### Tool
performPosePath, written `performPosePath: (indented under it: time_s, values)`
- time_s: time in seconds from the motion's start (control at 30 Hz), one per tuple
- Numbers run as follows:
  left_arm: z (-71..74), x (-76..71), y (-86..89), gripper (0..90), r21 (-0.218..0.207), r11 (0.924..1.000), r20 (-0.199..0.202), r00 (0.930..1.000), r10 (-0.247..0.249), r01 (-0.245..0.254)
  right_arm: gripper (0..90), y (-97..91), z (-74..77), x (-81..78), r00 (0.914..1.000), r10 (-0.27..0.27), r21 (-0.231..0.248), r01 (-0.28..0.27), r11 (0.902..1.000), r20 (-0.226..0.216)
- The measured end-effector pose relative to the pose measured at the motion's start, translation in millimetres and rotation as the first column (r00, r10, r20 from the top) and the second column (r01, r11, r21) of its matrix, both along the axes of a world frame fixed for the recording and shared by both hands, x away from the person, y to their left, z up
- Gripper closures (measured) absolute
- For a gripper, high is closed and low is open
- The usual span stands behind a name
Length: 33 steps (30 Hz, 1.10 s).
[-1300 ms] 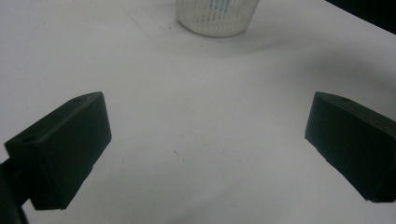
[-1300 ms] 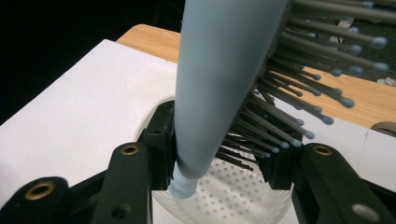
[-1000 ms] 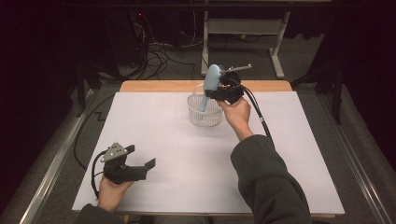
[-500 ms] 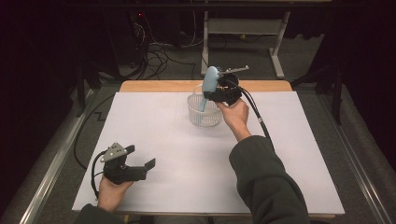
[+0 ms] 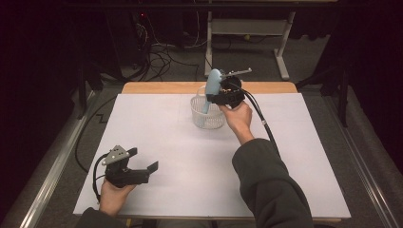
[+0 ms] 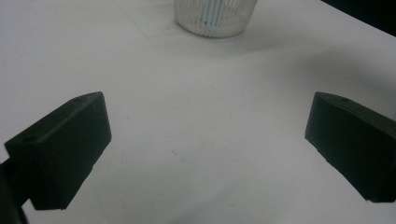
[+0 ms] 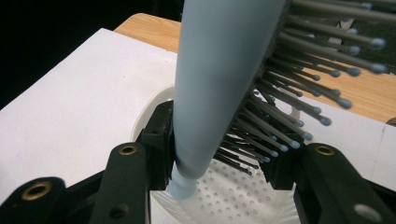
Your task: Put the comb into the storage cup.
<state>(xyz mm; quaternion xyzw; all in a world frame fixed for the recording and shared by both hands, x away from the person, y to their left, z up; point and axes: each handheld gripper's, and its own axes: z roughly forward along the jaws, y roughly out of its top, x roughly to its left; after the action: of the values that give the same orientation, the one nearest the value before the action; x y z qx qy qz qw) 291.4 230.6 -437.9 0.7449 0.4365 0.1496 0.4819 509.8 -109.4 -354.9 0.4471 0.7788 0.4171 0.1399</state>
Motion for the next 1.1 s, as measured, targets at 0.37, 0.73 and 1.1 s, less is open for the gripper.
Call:
performPosePath:
  time_s: [0.37, 0.73, 1.1]
  values:
    - [0.0, -0.1, 0.2, 0.0, -0.003, 1.0000, 0.001, 1.0000, 0.000, 0.000, 53.4, 1.3, -2.7, 0.0, 1.0000, -0.006, -0.004, 0.006, 1.0000, -0.005]
    - [0.0, -0.2, 0.2, 0.0, -0.003, 1.0000, 0.001, 1.0000, 0.000, 0.000, 52.2, 0.2, -7.3, -1.3, 1.0000, -0.007, -0.012, 0.007, 0.9999, -0.006]
    - [-0.1, 0.0, -0.4, 0.0, -0.002, 1.0000, -0.002, 1.0000, 0.000, 0.000, 50.0, -8.8, -10.0, -1.6, 0.9995, -0.015, 0.006, 0.015, 0.9999, -0.029]
